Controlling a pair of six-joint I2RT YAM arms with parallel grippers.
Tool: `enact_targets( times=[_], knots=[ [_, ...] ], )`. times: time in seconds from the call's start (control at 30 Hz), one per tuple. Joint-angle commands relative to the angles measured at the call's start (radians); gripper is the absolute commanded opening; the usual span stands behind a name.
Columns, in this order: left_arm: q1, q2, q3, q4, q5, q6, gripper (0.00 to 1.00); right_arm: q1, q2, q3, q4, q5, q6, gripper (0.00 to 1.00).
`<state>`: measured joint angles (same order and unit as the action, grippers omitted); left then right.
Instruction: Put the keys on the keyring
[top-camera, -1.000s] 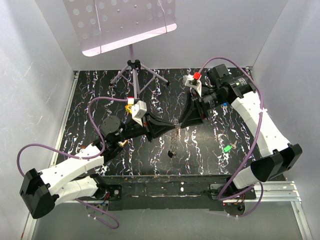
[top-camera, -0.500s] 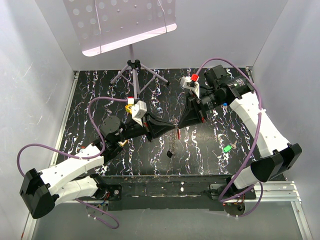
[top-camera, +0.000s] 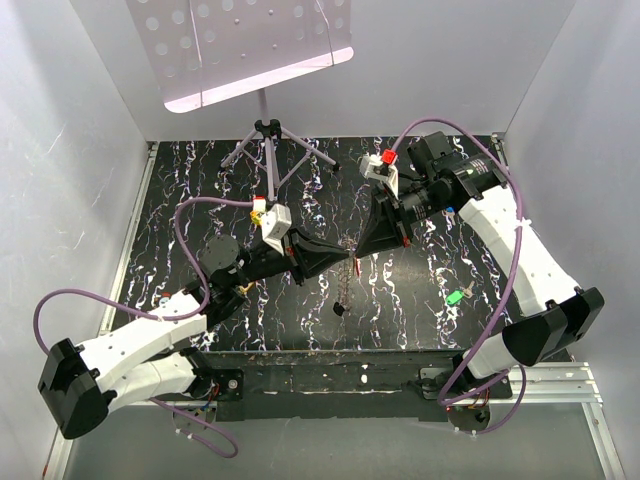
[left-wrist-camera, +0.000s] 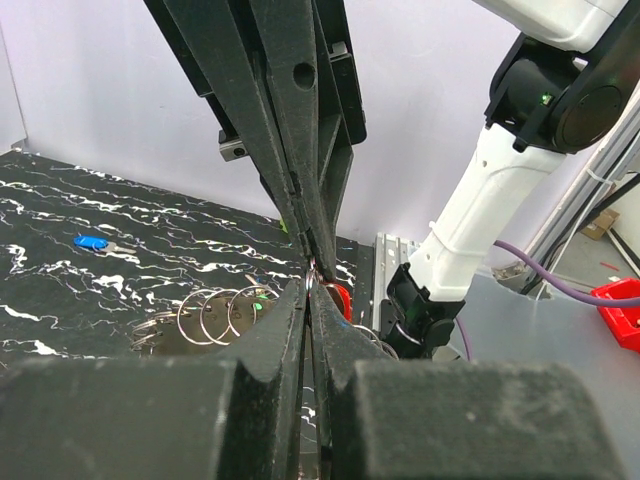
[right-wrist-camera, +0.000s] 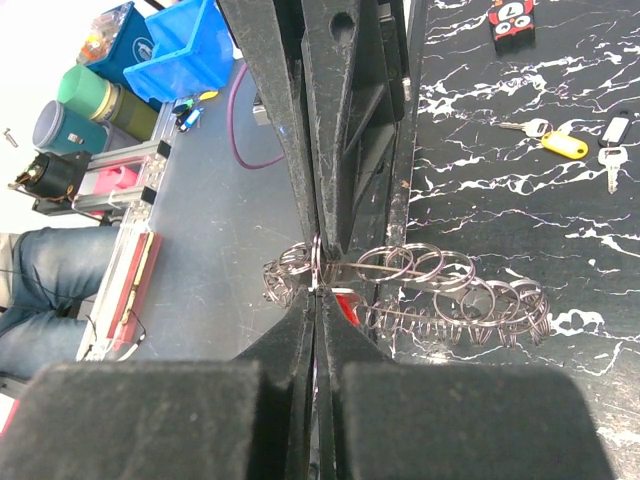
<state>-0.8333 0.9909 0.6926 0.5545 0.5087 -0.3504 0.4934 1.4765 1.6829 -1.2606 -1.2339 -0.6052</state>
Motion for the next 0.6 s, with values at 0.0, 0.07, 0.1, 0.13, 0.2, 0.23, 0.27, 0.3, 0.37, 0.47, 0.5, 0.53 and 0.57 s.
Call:
enact_targets(
  times=[0.0, 0.07, 0.1, 0.13, 0.2, 0.23, 0.27, 0.3, 0.37, 0.47, 0.5, 0.53, 0.57],
  knots=[
    [0.002, -0.054, -0.019, 0.074, -0.036, 0.011, 0.00, 0.002, -0.041, -0.026, 0.036, -0.021, 0.018, 0.01],
    [0.002, -0.060, -0.024, 0.085, -0.045, 0.008, 0.00, 0.002, -0.048, -0.043, 0.049, -0.024, 0.024, 0.01],
    [0.002, -0.061, -0.027, 0.090, -0.044, 0.008, 0.00, 0.004, -0.051, -0.049, 0.052, -0.024, 0.028, 0.01],
    [0.002, -0.061, -0.027, 0.091, -0.045, 0.007, 0.00, 0.002, -0.054, -0.055, 0.058, -0.022, 0.033, 0.01],
    [0.000, -0.058, -0.024, 0.090, -0.044, 0.008, 0.00, 0.002, -0.058, -0.061, 0.061, -0.022, 0.033, 0.01],
    [0.002, -0.057, -0.024, 0.090, -0.045, 0.007, 0.00, 0.002, -0.059, -0.063, 0.063, -0.022, 0.036, 0.01],
    [0.002, -0.057, -0.024, 0.093, -0.044, 0.007, 0.00, 0.002, -0.059, -0.068, 0.066, -0.024, 0.038, 0.01],
    [0.000, -0.055, -0.024, 0.096, -0.047, 0.005, 0.00, 0.002, -0.061, -0.074, 0.070, -0.026, 0.041, 0.01],
    [0.002, -0.057, -0.027, 0.107, -0.055, 0.001, 0.00, 0.002, -0.064, -0.091, 0.092, -0.027, 0.054, 0.01],
    [0.000, -0.049, -0.036, 0.142, -0.064, -0.012, 0.00, 0.004, -0.071, -0.118, 0.124, -0.035, 0.079, 0.01],
    [0.002, -0.043, -0.038, 0.151, -0.065, -0.016, 0.00, 0.007, -0.071, -0.123, 0.135, -0.036, 0.090, 0.01],
    [0.002, -0.035, -0.039, 0.172, -0.067, -0.024, 0.00, 0.008, -0.071, -0.127, 0.142, -0.039, 0.096, 0.01],
    [0.002, -0.025, -0.044, 0.194, -0.067, -0.033, 0.00, 0.011, -0.071, -0.130, 0.151, -0.042, 0.107, 0.01]
  ],
)
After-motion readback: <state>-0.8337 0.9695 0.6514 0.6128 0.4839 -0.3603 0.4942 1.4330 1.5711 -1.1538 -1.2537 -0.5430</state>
